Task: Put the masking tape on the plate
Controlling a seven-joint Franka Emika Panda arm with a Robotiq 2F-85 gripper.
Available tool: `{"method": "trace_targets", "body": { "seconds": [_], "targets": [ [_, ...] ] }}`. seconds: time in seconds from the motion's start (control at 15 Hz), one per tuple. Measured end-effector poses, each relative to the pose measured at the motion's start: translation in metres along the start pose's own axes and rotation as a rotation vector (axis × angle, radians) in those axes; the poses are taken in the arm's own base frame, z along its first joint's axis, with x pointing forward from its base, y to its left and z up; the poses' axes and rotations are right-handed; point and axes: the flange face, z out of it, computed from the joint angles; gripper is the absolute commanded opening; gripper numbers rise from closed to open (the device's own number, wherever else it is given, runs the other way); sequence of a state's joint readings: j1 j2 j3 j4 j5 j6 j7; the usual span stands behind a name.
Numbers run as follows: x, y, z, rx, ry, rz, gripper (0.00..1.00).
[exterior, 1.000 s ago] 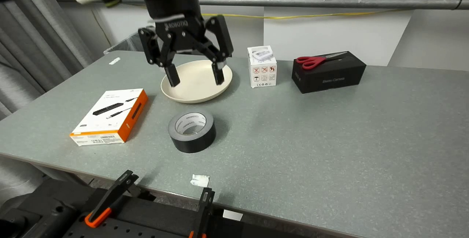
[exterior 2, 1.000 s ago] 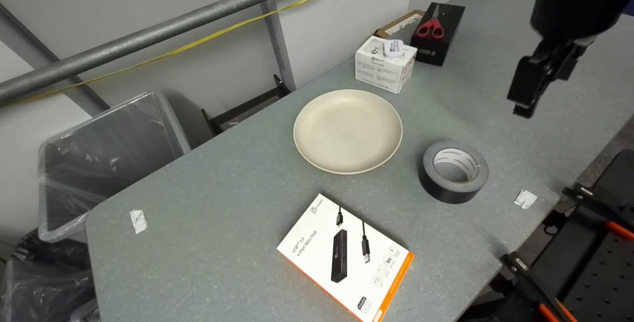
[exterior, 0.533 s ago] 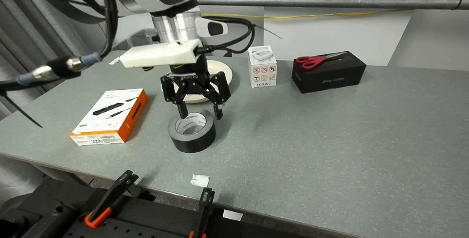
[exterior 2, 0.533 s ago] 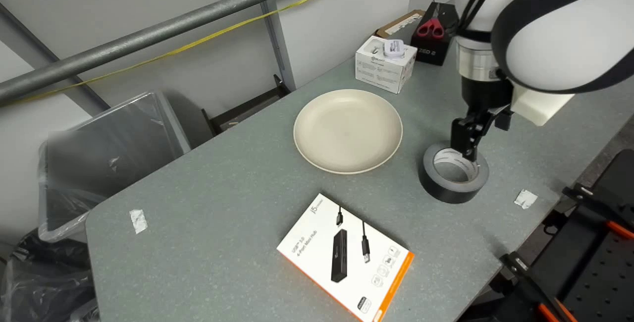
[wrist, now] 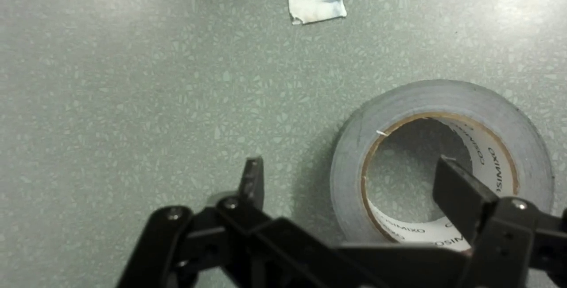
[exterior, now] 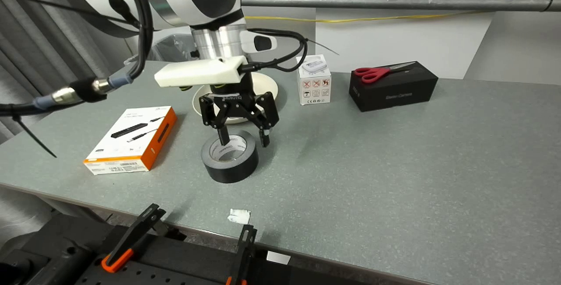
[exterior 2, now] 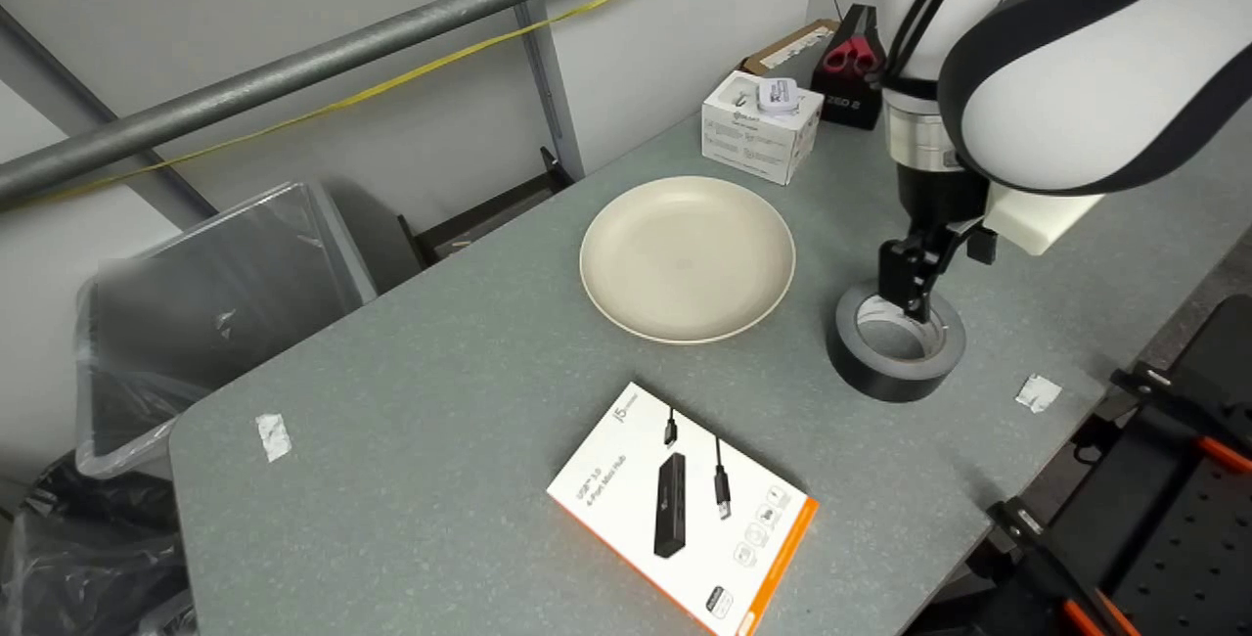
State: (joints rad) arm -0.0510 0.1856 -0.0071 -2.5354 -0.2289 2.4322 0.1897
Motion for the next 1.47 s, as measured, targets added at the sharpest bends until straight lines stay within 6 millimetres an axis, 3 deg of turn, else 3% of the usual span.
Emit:
{"method": "trace_targets", "body": {
  "seconds": [0.27, 0.4, 0.8, 1.0, 1.27, 1.47],
  "targets": [
    [0.006, 0.002, 0.008, 0.010, 0.035, 0.029, 1.00],
    [0.008, -0.001, 0.017, 0.012, 0.042, 0.033, 0.74],
    [0.011, -0.010, 0.040, 0.004, 0.030, 0.036, 0.26],
    [0.012, -0.007, 0.042, 0.002, 0.027, 0.042, 0.04],
    [0.013, -0.003, 0.032, 0.011, 0.048, 0.058, 0.07],
    [0.015, 0.006, 0.009, 0.037, 0.093, 0.102, 0.07]
  ]
}}
